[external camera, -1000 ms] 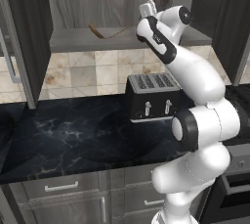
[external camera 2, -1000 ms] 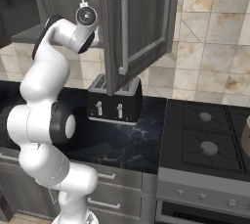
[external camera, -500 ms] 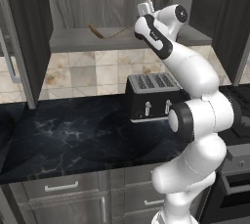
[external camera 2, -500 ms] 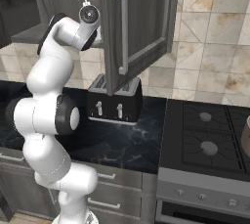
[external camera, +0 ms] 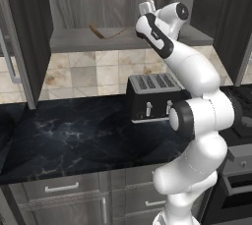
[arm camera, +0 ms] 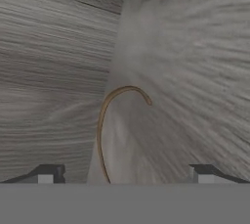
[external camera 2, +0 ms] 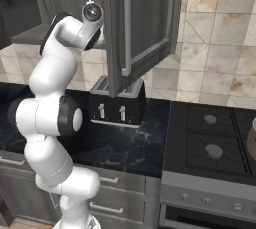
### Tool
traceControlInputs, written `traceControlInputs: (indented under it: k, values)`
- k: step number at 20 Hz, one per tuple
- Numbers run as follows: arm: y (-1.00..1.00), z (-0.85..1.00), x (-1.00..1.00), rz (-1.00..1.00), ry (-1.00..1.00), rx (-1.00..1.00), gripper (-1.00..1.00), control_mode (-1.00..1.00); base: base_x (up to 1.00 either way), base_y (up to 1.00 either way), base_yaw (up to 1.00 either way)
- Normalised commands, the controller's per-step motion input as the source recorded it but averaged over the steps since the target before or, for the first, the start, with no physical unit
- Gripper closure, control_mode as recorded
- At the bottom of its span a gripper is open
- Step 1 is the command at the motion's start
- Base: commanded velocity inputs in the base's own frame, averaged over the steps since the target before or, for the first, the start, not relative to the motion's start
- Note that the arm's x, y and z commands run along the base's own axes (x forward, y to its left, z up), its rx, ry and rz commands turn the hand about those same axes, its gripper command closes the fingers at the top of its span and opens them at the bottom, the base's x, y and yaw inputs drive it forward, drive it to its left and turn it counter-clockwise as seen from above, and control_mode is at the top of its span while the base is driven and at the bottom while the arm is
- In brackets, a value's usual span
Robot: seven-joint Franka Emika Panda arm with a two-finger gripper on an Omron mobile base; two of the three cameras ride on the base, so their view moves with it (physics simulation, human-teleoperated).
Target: Open the cabinet and move the ladle to the pot. Then close the cabinet.
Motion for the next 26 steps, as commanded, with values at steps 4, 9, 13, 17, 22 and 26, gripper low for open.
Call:
traceControlInputs:
  k: [4,9,13,17,22,26]
  values:
    - [0.05,0.00,0.32,0.00,0.00,0.00,-1.00,-1.00,0.00,0.00,0.00]
    - [0.00,0.00,0.18,0.00,0.00,0.00,-1.00,-1.00,0.00,0.00,0.00]
    - [0.04,0.00,0.18,0.00,0.00,0.00,-1.00,-1.00,0.00,0.00,0.00]
    - [0.02,0.14,0.04,0.00,0.00,0.00,-1.00,-1.00,0.00,0.00,0.00]
    - [0.00,0.08,0.02,0.00,0.00,0.00,-1.00,-1.00,0.00,0.00,0.00]
    - [0.00,0.00,0.15,0.00,0.00,0.00,-1.00,-1.00,0.00,0.00,0.00]
